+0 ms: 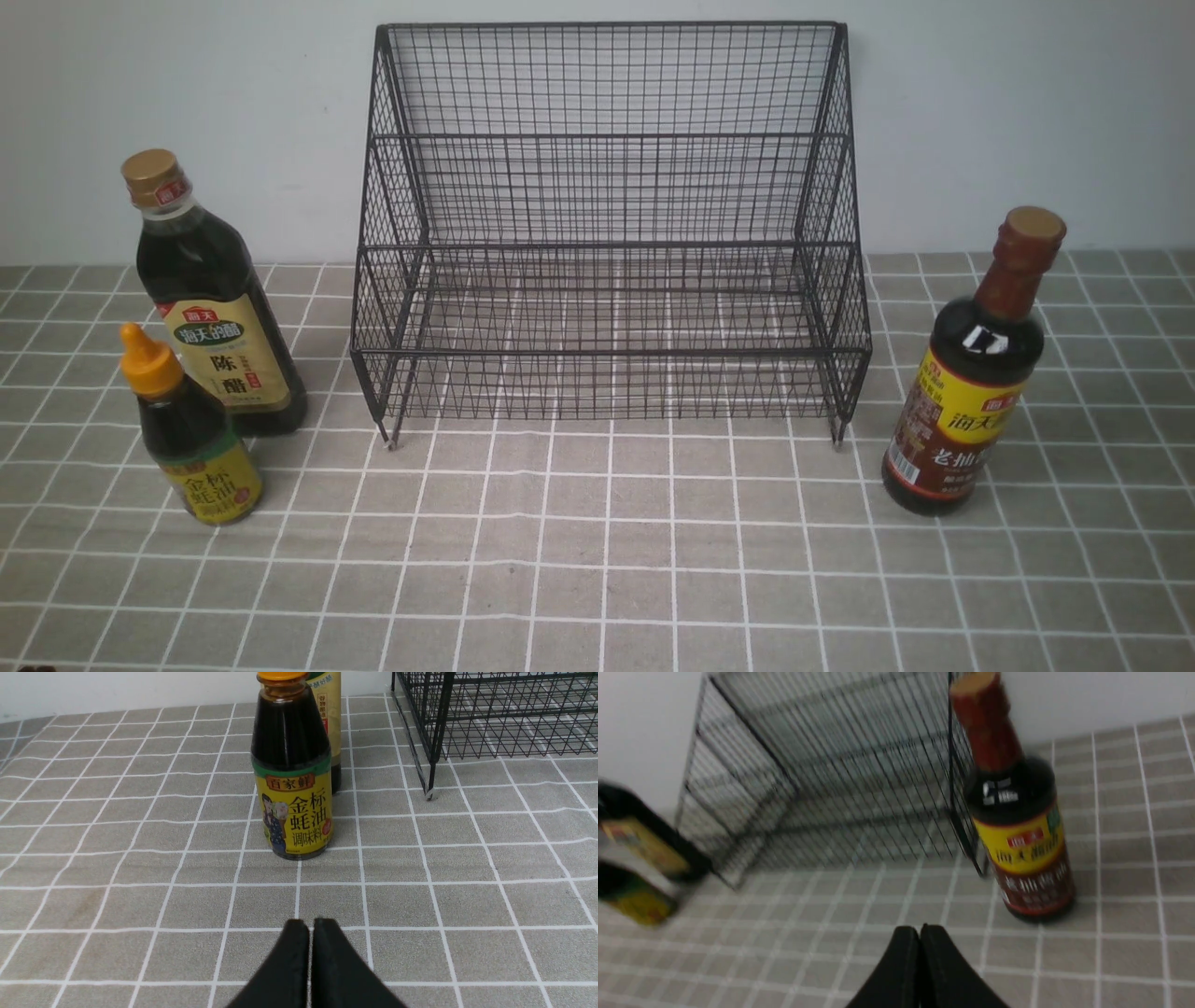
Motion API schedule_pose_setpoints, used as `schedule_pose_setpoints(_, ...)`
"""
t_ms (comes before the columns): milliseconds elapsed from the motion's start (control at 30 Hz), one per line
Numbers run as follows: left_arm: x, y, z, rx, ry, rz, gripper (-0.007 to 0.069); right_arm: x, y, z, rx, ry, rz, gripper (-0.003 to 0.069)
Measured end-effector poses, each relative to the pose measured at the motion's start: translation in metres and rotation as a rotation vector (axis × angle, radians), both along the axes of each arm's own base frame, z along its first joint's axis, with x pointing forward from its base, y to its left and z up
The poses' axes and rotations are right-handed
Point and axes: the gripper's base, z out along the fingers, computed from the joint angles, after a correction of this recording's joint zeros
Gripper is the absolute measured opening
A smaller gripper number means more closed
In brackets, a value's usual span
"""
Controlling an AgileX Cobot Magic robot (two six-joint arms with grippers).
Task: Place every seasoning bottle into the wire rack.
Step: Use the right arm to grab the condiment bottle closest to it
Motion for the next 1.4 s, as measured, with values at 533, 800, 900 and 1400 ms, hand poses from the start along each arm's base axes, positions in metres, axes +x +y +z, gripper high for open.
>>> schedule_pose_setpoints(533,0.0,0.0,0.0,0.0,0.0,0.0,-0.0007,0.143,-0.01,0.08,-0.239,0.258,0.066,0.0035)
schedule_pose_setpoints(800,0.0,0.0,0.0,0.0,0.0,0.0,-0.0007,0.195,0.033,0.071,-0.385,0.238,0.165,0.0309)
schedule_pose_setpoints(900,0.0,0.0,0.0,0.0,0.0,0.0,-0.0007,0.206,0.041,0.063,-0.436,0.228,0.142,0.0416)
schedule_pose_setpoints(1400,0.0,0.0,0.0,0.0,0.0,0.0,-0.0007,0.242,0.048,0.01,-0.45,0.437,0.078,0.0517)
